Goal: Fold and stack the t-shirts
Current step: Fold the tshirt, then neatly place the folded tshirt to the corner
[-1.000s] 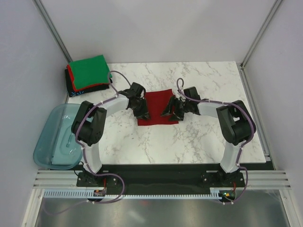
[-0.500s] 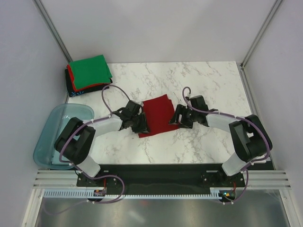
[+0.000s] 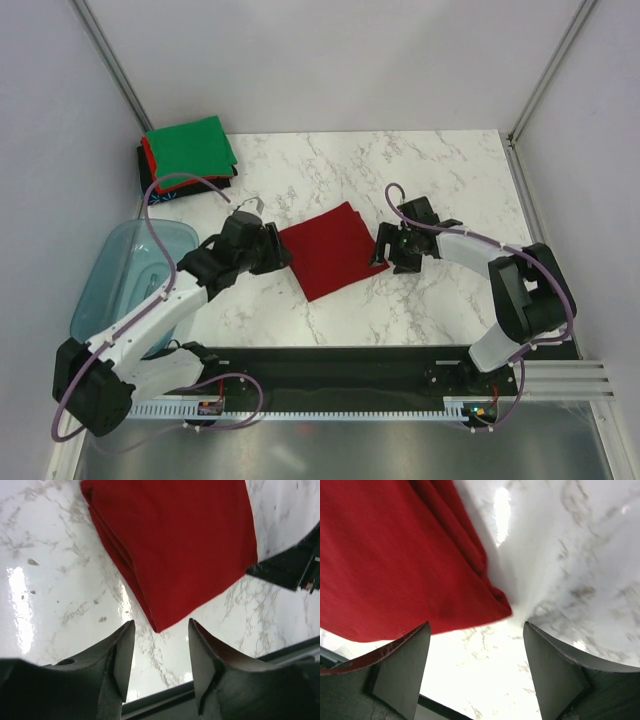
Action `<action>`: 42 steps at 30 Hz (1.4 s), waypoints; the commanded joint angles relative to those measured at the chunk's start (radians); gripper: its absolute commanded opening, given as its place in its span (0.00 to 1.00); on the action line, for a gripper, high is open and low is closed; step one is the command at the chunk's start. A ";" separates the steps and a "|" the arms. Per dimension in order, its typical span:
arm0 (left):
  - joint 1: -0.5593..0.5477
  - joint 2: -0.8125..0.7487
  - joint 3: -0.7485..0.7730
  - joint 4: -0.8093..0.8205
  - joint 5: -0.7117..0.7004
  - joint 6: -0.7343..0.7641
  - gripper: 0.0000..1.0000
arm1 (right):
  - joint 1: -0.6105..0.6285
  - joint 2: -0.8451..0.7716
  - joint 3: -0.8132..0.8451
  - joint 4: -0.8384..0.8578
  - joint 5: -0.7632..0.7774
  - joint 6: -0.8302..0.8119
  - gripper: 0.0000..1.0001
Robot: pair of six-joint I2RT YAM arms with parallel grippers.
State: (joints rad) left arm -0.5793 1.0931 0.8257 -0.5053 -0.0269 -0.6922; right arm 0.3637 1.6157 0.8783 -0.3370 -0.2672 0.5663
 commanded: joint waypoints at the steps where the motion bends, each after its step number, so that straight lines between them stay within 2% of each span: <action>1: 0.065 -0.050 -0.098 0.115 -0.114 0.022 0.56 | -0.002 -0.051 0.037 -0.152 0.063 -0.043 0.83; 4: 0.178 -0.027 -0.187 0.269 -0.007 0.002 0.76 | 0.001 -0.109 0.085 -0.223 0.063 -0.058 0.84; 7: 0.306 0.040 -0.286 0.488 0.129 -0.024 0.81 | 0.004 -0.181 0.116 -0.279 0.037 -0.066 0.85; 10: 0.354 0.125 -0.304 0.648 0.231 -0.024 0.82 | 0.006 -0.258 0.110 -0.306 0.008 -0.059 0.86; 17: 0.384 0.346 -0.339 0.974 0.346 -0.090 0.83 | 0.012 -0.358 0.048 -0.313 -0.029 -0.046 0.87; 24: 0.386 0.546 -0.304 1.015 0.346 -0.128 0.81 | 0.012 -0.372 0.014 -0.323 -0.032 -0.060 0.87; 26: 0.384 0.609 -0.284 1.036 0.390 -0.145 0.77 | 0.011 -0.366 0.016 -0.326 -0.033 -0.063 0.88; 32: 0.384 0.646 -0.301 1.091 0.430 -0.175 0.69 | 0.012 -0.350 0.014 -0.326 -0.024 -0.077 0.87; 35: 0.383 0.660 -0.315 1.122 0.455 -0.178 0.52 | 0.011 -0.336 0.011 -0.323 -0.026 -0.077 0.88; 36: 0.383 0.666 -0.318 1.142 0.466 -0.181 0.39 | 0.012 -0.335 0.011 -0.318 -0.027 -0.077 0.88; 38: 0.384 0.688 -0.310 1.160 0.479 -0.190 0.26 | 0.012 -0.335 0.010 -0.315 -0.033 -0.077 0.88; 39: 0.384 0.694 -0.303 1.163 0.508 -0.193 0.14 | 0.011 -0.335 0.011 -0.313 -0.033 -0.078 0.88; 41: 0.386 0.670 -0.260 1.148 0.539 -0.188 0.04 | 0.012 -0.339 0.014 -0.315 -0.036 -0.080 0.88; 42: 0.388 0.650 -0.234 1.089 0.529 -0.169 0.02 | 0.012 -0.343 0.019 -0.323 -0.038 -0.083 0.88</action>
State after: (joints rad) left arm -0.1940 1.7603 0.5407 0.6434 0.4557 -0.8814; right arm 0.3714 1.2800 0.8902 -0.6662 -0.2939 0.4999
